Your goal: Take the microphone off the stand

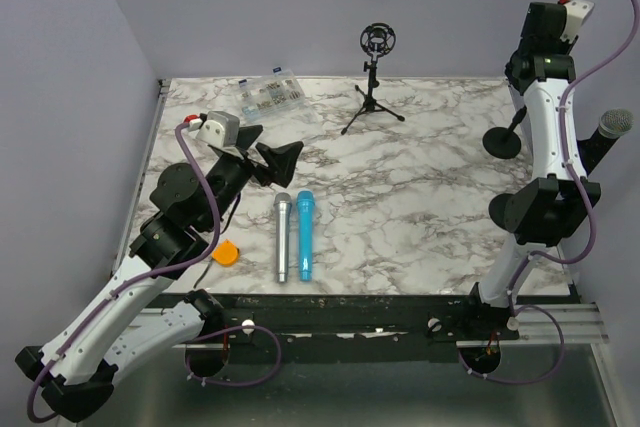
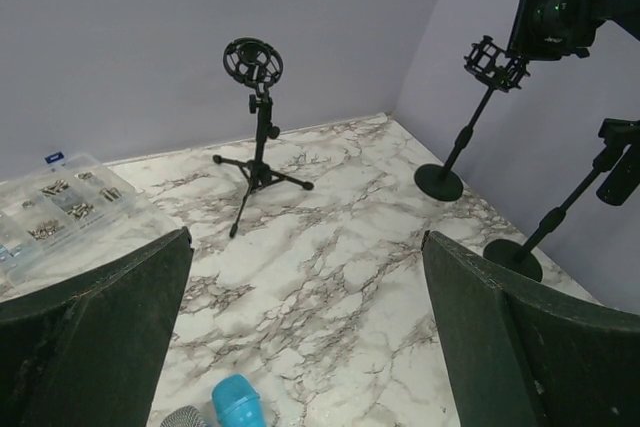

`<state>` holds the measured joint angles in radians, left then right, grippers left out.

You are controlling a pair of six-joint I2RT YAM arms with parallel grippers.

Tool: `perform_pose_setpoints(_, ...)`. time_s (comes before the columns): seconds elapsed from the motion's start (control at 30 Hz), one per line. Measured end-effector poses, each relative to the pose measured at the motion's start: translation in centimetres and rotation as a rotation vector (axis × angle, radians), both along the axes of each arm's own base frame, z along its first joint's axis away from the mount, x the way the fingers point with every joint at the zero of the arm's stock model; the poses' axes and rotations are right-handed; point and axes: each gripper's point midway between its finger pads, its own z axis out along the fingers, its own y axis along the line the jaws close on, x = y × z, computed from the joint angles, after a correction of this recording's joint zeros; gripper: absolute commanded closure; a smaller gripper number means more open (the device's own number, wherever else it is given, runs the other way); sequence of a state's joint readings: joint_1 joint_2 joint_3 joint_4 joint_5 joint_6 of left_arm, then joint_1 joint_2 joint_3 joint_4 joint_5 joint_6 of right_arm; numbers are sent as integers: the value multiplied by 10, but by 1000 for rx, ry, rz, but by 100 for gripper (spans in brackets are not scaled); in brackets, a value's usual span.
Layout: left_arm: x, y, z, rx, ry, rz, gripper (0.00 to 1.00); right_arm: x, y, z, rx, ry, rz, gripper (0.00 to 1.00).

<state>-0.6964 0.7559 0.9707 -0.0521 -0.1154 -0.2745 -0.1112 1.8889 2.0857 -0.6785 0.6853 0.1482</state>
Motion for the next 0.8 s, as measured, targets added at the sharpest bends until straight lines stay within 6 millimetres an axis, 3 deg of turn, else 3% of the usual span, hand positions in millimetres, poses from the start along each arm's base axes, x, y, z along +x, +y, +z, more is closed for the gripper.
perform_pose_setpoints(0.5,1,-3,-3,6,8,-6,5,2,-4,-22,0,-7,-8,68)
perform_pose_setpoints(0.8,2,-4,-4,10,12,-7,5,0,-4,-24,2,-11,-10,68)
